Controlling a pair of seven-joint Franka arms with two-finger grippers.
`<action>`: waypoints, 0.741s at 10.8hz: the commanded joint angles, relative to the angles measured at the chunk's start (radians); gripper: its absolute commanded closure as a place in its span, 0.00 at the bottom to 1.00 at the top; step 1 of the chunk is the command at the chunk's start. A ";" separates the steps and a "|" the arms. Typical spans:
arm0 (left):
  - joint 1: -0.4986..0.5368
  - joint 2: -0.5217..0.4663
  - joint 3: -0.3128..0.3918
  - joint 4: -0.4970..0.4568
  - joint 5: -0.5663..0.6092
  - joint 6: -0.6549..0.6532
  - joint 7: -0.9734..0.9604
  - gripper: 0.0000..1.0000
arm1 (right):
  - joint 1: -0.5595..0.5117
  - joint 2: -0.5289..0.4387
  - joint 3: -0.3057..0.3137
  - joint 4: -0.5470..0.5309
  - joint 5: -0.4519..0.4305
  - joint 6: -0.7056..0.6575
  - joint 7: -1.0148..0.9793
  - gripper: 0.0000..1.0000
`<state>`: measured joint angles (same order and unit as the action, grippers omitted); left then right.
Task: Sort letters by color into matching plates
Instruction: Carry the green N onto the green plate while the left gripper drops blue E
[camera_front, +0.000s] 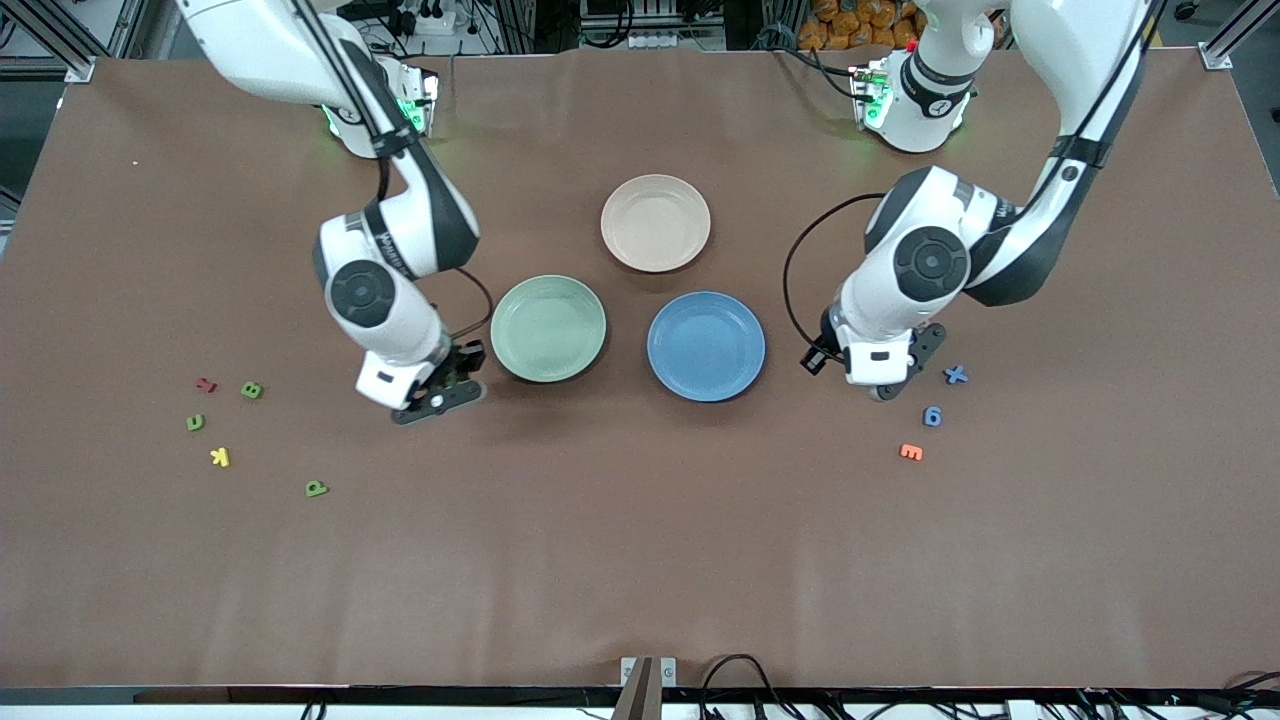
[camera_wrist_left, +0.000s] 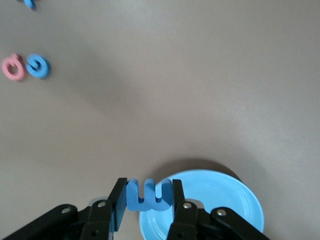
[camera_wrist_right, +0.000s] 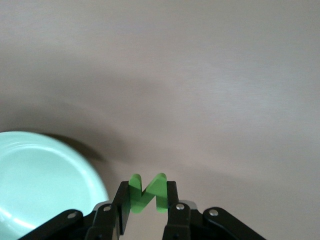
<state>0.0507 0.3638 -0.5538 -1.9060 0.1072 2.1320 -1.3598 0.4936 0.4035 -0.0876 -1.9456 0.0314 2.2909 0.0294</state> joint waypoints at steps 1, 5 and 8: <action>-0.073 0.065 -0.003 -0.002 0.008 0.106 -0.142 1.00 | 0.068 0.021 0.034 0.010 -0.031 -0.013 0.069 0.79; -0.109 0.159 0.000 -0.002 0.017 0.207 -0.189 1.00 | 0.167 0.064 0.043 0.010 -0.054 -0.011 0.099 0.79; -0.120 0.202 0.000 -0.001 0.069 0.224 -0.194 1.00 | 0.171 0.078 0.054 0.016 -0.061 -0.011 0.107 0.79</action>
<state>-0.0538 0.5388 -0.5549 -1.9154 0.1271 2.3379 -1.5186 0.6683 0.4718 -0.0400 -1.9466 -0.0023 2.2861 0.1107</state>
